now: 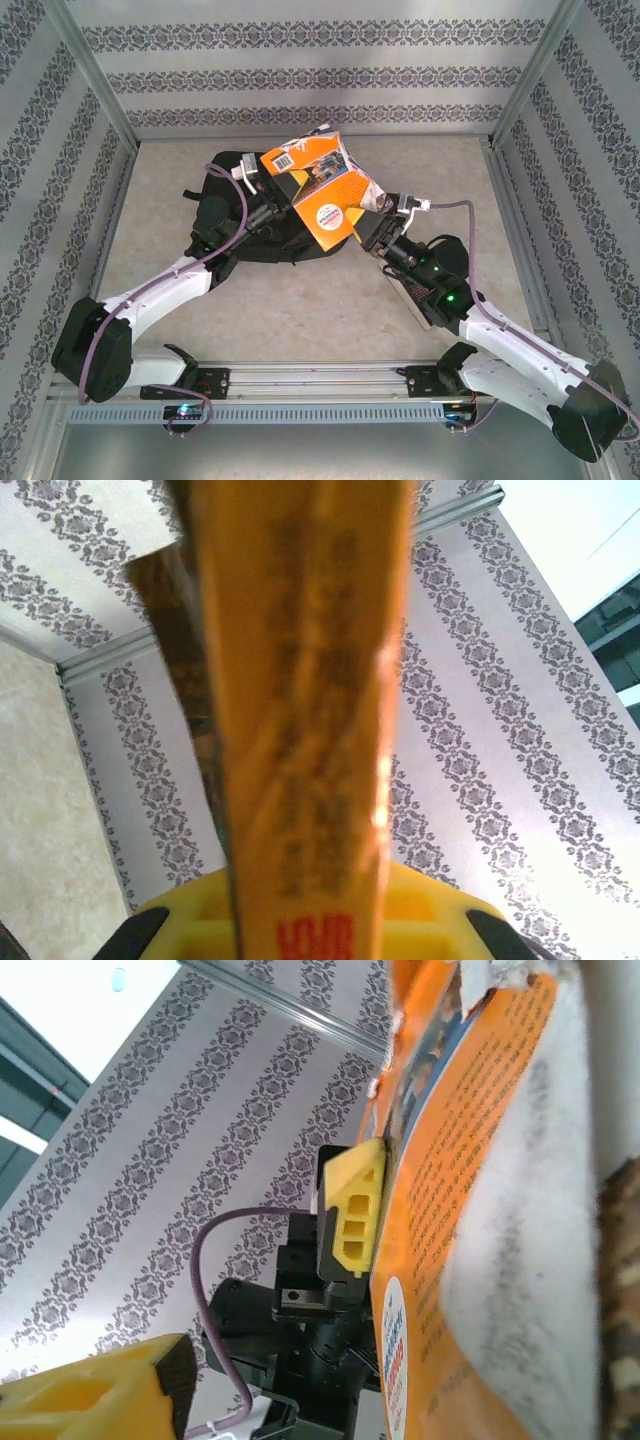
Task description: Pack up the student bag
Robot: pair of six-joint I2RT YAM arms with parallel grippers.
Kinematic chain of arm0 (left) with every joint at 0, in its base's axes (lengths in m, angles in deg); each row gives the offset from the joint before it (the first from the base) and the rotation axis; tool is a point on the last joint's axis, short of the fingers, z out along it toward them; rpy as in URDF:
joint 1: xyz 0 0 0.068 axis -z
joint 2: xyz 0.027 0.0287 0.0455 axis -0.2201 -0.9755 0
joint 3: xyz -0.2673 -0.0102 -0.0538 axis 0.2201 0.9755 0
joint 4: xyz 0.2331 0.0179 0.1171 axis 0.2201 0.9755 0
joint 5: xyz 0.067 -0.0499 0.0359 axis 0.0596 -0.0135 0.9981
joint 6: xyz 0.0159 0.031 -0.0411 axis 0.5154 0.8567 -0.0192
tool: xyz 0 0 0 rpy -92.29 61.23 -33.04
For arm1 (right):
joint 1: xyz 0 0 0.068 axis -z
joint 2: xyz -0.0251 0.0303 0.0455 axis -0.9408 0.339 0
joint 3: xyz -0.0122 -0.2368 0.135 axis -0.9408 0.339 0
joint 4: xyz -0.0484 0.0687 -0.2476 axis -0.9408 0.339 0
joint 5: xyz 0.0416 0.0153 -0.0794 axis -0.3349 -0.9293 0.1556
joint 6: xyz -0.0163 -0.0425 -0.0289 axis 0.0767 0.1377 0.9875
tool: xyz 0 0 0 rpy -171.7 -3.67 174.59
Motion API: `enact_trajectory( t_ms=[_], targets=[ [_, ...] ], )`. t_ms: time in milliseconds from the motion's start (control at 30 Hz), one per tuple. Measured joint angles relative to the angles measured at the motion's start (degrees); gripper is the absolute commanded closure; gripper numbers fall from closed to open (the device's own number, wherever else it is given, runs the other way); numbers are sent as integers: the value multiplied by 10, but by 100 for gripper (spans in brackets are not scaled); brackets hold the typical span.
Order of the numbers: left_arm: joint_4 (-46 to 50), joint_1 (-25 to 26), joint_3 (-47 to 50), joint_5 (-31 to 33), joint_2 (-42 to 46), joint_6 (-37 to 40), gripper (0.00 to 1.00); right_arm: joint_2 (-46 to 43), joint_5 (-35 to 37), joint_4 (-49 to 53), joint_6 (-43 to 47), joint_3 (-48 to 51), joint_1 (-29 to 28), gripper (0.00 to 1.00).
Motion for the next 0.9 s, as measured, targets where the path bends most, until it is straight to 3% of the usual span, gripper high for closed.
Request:
enact_trajectory(
  t_ms=[367, 900],
  targets=[
    [-5, 1, 12, 15, 13, -13, 100, -4, 85, 5, 84, 0, -2, 41],
    [-7, 1, 18, 30, 13, -22, 100, 84, 51, -94, 57, -31, 55, 51]
  ],
)
